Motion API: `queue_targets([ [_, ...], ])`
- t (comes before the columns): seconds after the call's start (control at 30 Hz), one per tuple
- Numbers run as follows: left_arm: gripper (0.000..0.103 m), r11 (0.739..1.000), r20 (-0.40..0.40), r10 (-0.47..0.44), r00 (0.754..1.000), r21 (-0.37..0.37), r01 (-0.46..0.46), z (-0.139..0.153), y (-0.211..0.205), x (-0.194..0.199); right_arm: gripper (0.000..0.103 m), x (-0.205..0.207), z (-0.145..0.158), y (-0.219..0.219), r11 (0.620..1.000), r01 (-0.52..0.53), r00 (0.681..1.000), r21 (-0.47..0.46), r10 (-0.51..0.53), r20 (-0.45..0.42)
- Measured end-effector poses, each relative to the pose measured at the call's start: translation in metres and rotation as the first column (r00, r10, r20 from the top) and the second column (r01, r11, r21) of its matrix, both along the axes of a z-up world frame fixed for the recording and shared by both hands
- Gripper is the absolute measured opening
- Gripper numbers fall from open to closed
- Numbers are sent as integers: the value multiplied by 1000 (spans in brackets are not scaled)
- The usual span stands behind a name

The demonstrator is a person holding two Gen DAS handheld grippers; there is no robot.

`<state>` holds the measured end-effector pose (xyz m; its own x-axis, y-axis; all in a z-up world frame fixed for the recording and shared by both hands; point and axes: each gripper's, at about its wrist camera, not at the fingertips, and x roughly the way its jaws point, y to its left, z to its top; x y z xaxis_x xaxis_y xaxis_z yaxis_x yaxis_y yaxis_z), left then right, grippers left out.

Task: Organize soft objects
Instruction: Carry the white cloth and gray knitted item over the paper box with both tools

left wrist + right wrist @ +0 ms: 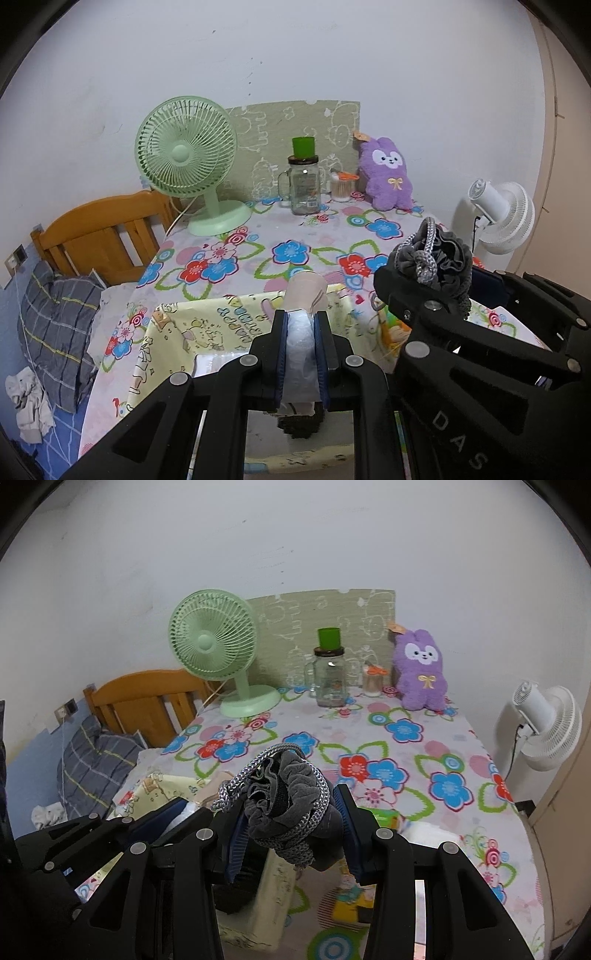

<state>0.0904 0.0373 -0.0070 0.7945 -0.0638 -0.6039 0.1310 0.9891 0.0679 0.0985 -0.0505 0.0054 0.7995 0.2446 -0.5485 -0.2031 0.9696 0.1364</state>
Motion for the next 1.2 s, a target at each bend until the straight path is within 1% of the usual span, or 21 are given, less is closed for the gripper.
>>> queue_targets([
  [0.17,12,1000,2,24,1000,-6,-24,-8,15,8,47,7,-9,16,1000,-15,1000,4,15,-2],
  [0.4,13,998,-21,55,998,-14,-55,-20,34,15,47,18,-20,39,999,-40,999,-14,40,-26],
  [0.67,16,995,-90,101,991,-1,-101,-37,56,25,47,27,-33,62,997,-63,996,-42,60,-71],
  [0.73,16,995,-103,103,989,-8,-104,-41,61,26,47,28,-35,65,997,-71,995,-42,67,-80],
  [0.8,20,994,-121,101,988,-21,-104,-44,65,28,47,30,-37,69,996,-79,993,-47,75,-86],
  [0.83,25,994,-128,98,987,-28,-102,-45,67,29,47,31,-38,72,995,-85,993,-51,80,-90],
  [0.87,28,994,-136,97,986,-34,-103,-47,69,30,47,31,-39,73,995,-89,992,-52,84,-92],
  [0.93,30,993,-135,103,985,-39,-109,-48,73,29,47,33,-41,77,993,-103,990,-49,98,-100],
  [0.97,34,993,-136,104,985,-38,-110,-49,74,28,47,33,-42,79,993,-110,989,-48,105,-104],
  [1.07,36,993,-144,111,983,-32,-117,-50,78,27,47,36,-45,85,990,-137,984,-41,131,-124],
  [1.13,43,992,-147,114,983,-33,-120,-50,79,27,48,36,-46,88,988,-152,980,-34,146,-134],
  [1.2,52,992,-148,113,982,-38,-120,-50,81,26,50,36,-47,90,985,-169,977,-27,164,-137],
])
